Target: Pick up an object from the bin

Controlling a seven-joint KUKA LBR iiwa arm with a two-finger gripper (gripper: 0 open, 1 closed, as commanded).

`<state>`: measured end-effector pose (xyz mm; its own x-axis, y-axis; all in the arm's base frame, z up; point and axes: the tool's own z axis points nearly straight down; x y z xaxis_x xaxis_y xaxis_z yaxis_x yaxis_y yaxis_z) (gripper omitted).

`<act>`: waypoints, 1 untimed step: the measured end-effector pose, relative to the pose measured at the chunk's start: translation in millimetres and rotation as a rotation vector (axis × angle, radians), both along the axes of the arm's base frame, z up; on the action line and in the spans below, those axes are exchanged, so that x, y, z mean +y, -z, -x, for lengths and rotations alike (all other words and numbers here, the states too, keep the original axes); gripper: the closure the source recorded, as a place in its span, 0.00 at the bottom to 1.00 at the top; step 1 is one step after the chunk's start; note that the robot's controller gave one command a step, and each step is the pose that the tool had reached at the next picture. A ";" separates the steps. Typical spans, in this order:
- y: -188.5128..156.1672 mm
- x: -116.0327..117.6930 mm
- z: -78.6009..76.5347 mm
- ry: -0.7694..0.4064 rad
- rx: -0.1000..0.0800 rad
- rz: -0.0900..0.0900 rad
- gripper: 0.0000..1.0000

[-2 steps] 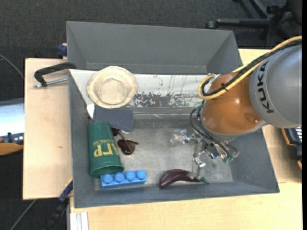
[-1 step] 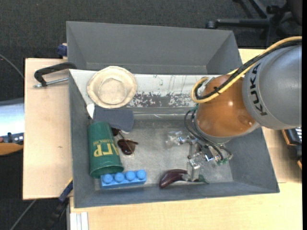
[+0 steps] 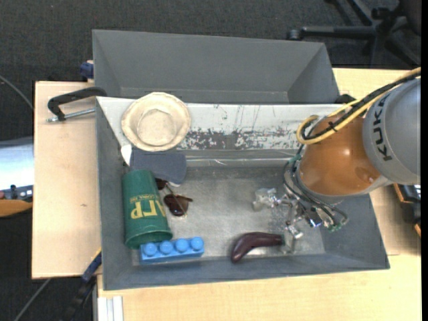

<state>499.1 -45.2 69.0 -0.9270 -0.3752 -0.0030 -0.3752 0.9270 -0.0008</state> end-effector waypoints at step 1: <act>-1.6 13.9 2.6 0.043 -0.002 -0.004 1.00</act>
Offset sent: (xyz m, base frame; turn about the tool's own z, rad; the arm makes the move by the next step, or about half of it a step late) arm 0.0000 0.0000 0.0000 0.0000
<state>496.6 -31.3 70.6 -0.9421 -0.3353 -0.0062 -0.3353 0.9421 0.0022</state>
